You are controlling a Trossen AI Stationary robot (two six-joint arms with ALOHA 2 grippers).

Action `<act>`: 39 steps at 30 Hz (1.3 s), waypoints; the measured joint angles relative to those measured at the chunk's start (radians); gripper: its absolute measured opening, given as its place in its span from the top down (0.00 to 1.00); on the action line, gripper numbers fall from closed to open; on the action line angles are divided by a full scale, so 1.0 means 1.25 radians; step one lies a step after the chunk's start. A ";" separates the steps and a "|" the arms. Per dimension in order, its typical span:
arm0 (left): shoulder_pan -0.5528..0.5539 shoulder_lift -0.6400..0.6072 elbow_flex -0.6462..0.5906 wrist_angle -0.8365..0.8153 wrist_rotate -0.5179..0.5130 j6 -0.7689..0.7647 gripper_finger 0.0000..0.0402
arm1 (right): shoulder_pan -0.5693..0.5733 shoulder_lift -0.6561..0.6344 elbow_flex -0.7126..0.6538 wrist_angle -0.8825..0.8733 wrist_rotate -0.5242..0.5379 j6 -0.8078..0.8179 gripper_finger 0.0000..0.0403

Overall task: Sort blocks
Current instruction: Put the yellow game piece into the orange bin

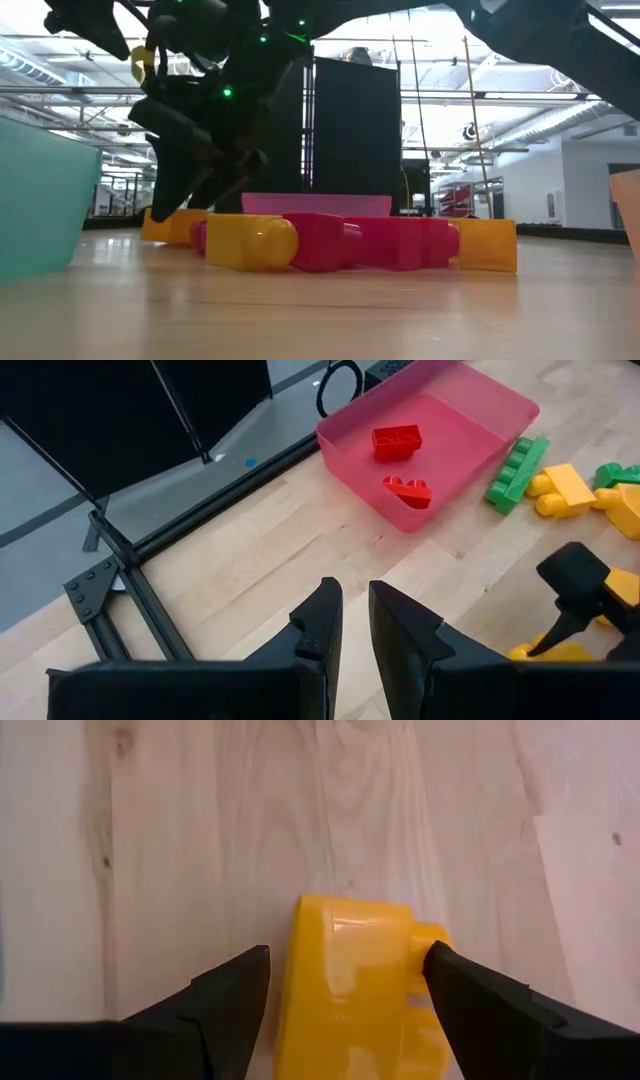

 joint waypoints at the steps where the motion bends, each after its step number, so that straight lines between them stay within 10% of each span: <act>1: 0.000 0.000 0.000 0.000 0.000 0.000 0.85 | 0.000 0.000 0.000 -0.005 0.001 0.000 0.35; 6: 0.000 0.000 0.000 0.000 -0.003 0.000 0.85 | 0.001 0.001 0.000 -0.045 0.058 0.000 0.41; 19: 0.000 0.000 0.000 0.000 -0.003 -0.002 0.85 | -0.001 -0.033 -0.003 -0.091 0.062 -0.019 0.97; 39: 0.000 0.000 0.000 -0.001 -0.004 -0.001 0.85 | 0.046 -0.349 -0.004 -0.479 0.051 0.000 1.00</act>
